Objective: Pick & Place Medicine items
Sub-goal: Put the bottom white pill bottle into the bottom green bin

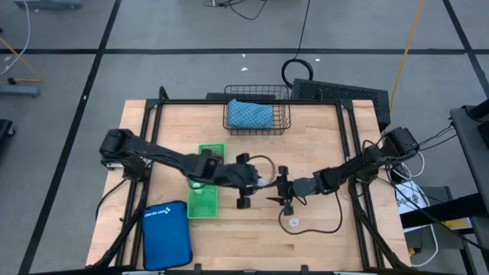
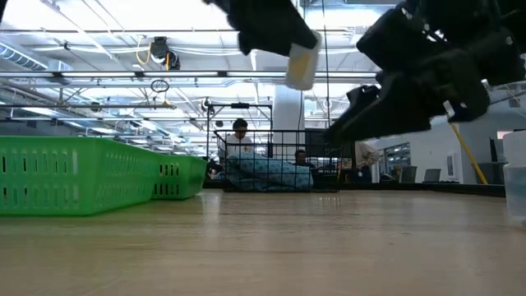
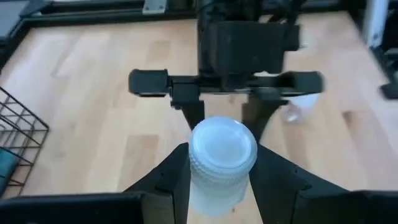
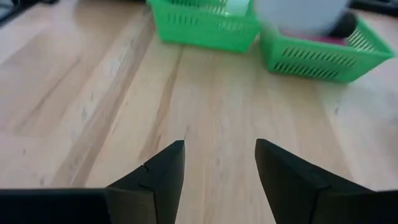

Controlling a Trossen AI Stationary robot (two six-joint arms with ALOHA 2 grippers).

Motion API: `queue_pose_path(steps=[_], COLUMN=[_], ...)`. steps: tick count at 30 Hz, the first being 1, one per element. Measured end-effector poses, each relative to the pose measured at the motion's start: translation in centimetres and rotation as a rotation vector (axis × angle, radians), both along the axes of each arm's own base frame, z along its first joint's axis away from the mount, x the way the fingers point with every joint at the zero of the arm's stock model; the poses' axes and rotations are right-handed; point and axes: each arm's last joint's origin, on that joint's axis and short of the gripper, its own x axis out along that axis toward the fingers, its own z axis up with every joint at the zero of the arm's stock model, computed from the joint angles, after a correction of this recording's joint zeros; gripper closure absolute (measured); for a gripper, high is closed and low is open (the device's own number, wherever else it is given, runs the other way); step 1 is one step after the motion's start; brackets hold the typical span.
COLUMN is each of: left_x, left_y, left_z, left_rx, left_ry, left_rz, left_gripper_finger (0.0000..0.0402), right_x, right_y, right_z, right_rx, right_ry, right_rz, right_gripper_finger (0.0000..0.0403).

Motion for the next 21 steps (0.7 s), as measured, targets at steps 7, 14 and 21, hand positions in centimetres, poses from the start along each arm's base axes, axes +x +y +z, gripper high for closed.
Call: queue_pose_path(steps=[7,14,21], left_x=[-4.5,-6.3,-6.4], left_y=[0.3,0.0,-0.1], left_z=[-1.9,-2.3,-2.4], left_rx=[-0.101,-0.165,-0.165], left_ry=[-0.241,-0.4,-0.384], left_rz=[0.007,-0.013,-0.017], left_gripper_finger=[0.0266,0.0266,0.0266], right_x=[0.4,1.4,2.3], right_y=[-0.5,-1.2,-1.0], right_z=[0.6,2.7,2.3], right_rx=[-0.008,0.163,0.233], right_ry=[-0.084,-0.32,-0.417], right_rz=[-0.094,-0.172,-0.081], right_gripper_finger=[0.0226,0.0229,0.0206])
